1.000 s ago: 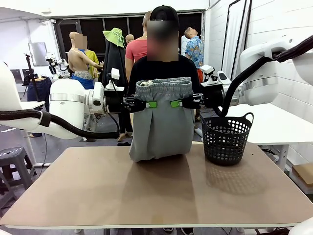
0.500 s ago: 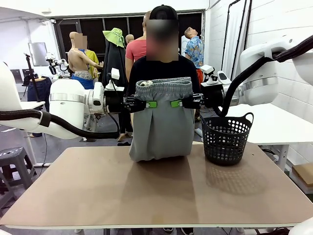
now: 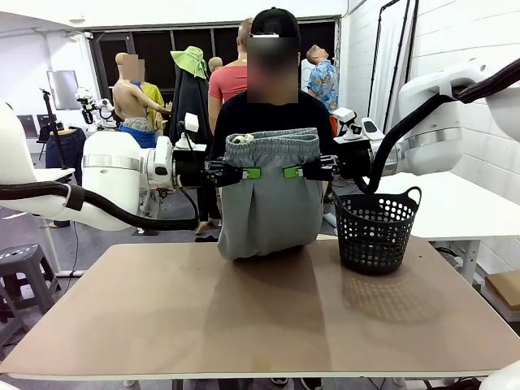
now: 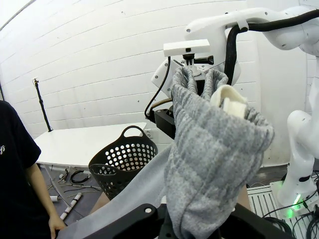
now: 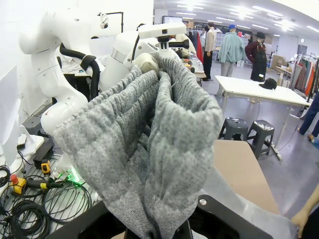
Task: Fold the training pants.
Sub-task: Release the ends of the Training pants and then grab the overlapped ends.
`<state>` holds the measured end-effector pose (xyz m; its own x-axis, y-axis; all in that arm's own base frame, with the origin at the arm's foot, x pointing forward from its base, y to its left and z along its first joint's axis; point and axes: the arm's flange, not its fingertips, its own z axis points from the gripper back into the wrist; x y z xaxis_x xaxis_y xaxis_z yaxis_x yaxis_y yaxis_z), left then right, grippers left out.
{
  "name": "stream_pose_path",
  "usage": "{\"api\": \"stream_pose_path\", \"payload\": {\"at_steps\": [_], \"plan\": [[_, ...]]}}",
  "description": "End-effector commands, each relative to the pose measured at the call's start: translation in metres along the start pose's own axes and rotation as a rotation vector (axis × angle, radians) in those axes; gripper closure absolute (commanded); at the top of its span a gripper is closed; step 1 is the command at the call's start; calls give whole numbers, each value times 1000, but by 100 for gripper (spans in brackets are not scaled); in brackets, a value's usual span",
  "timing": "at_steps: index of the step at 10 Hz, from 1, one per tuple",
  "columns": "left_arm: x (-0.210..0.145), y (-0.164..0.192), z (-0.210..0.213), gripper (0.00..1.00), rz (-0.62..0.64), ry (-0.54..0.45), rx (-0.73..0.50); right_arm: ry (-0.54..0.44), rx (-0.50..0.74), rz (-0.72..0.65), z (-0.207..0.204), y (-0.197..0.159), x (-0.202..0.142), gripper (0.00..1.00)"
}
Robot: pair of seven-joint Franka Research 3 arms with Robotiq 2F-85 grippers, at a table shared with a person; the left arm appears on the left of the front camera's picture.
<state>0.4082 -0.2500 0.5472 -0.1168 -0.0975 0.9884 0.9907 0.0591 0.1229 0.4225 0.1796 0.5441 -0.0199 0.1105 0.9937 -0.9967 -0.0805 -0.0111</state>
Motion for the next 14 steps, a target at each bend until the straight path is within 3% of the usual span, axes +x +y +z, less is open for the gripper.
{"api": "stream_pose_path", "payload": {"at_steps": [1, 14], "plan": [[3, -1, -1, 100, 1, -18, 6, -28, -8, -2, -1, 3, 3, 100], [3, -1, -1, 100, 1, -18, 6, -28, -8, -2, -1, 3, 3, 100]]}}
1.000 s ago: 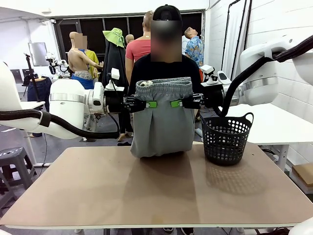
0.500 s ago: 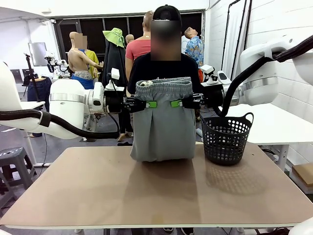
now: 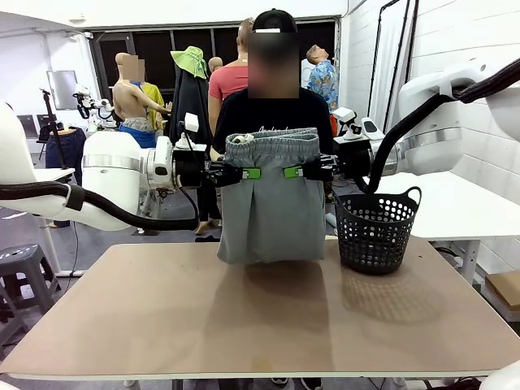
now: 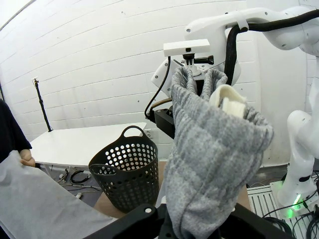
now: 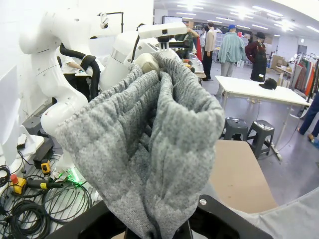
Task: Fold the training pants.
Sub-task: Release the ends of the Training pants and then grab the overlapped ends.
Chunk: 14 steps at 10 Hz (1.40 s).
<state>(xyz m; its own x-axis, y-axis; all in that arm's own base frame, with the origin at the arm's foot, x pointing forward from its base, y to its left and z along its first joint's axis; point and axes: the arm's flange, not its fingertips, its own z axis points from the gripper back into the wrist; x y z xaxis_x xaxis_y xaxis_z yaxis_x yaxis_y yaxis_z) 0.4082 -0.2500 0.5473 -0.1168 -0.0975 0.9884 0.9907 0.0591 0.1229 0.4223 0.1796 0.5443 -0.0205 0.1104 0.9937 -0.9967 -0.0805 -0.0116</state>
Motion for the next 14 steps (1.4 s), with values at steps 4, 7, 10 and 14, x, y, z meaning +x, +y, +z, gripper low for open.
{"api": "stream_pose_path", "payload": {"at_steps": [4, 7, 10, 14], "plan": [[3, -1, -1, 100, 1, -18, 6, -28, -8, -3, -1, 3, 3, 100], [3, -1, -1, 100, 1, -18, 6, -28, -8, -3, -1, 3, 3, 100], [3, -1, -1, 100, 1, -18, 6, -28, -8, -3, -1, 3, 3, 100], [3, -1, -1, 100, 1, -18, 6, -28, -8, -3, -1, 3, 3, 100]]}}
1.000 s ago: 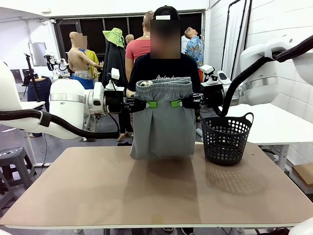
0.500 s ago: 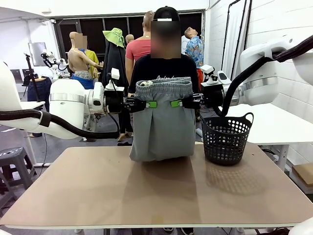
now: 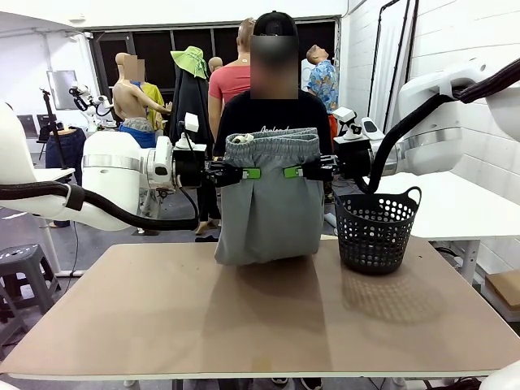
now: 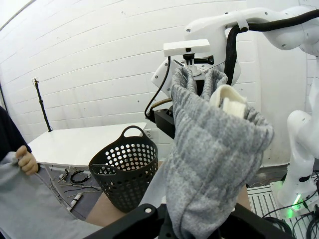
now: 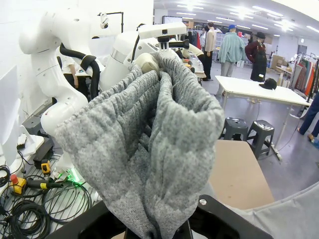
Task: Fold the training pants.
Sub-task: Release the ends of the Training pants and then grab the overlapped ends.
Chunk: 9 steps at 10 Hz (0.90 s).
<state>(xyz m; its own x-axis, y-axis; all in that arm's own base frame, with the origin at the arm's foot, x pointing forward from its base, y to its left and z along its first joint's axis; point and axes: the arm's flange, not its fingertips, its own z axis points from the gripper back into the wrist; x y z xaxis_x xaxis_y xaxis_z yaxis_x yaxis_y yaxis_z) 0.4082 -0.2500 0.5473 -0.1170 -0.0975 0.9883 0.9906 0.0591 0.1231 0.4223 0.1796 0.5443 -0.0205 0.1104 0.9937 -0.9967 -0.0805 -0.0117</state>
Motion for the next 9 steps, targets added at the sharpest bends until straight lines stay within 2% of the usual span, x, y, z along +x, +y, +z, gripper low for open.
{"api": "stream_pose_path", "payload": {"at_steps": [1, 9], "plan": [[3, -1, -1, 100, 1, -18, 6, -28, -8, -3, -1, 3, 3, 100], [3, -1, -1, 100, 1, -18, 6, -28, -8, -3, -1, 3, 3, 100]]}}
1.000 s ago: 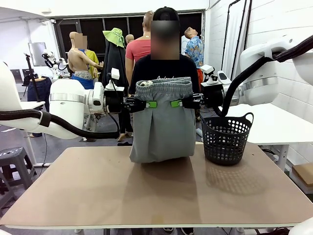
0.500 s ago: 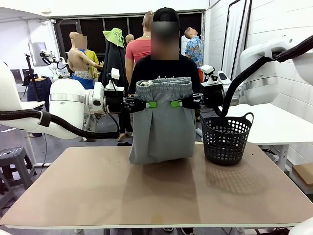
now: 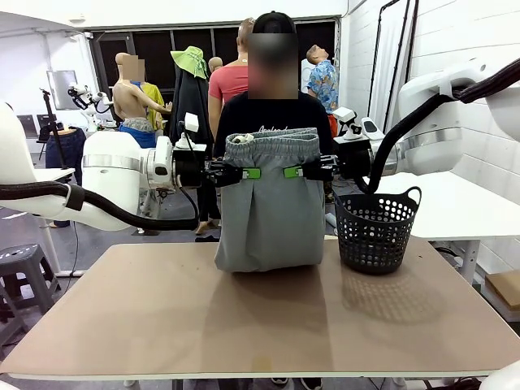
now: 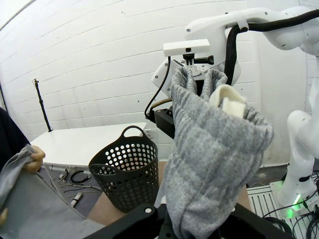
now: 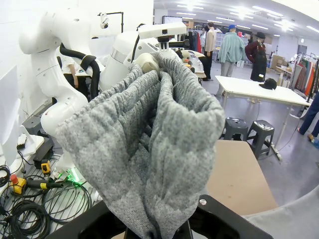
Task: Fold the training pants.
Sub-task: Release the ends of the Training pants and then grab the overlapped ends.
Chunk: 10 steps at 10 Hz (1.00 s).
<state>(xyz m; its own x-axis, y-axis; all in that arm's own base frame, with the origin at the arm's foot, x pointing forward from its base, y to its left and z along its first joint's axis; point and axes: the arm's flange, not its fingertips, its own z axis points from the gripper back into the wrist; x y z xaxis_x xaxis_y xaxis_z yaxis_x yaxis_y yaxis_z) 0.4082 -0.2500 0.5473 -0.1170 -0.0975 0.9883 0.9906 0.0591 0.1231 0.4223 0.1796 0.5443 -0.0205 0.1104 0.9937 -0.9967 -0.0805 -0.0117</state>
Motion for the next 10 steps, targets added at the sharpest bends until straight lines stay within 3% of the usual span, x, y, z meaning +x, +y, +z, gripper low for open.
{"api": "stream_pose_path", "payload": {"at_steps": [1, 10], "plan": [[3, -1, -1, 100, 1, -18, 6, -28, -8, -3, -1, 3, 3, 100], [3, -1, -1, 100, 1, -18, 6, -28, -8, -3, -1, 3, 3, 100]]}}
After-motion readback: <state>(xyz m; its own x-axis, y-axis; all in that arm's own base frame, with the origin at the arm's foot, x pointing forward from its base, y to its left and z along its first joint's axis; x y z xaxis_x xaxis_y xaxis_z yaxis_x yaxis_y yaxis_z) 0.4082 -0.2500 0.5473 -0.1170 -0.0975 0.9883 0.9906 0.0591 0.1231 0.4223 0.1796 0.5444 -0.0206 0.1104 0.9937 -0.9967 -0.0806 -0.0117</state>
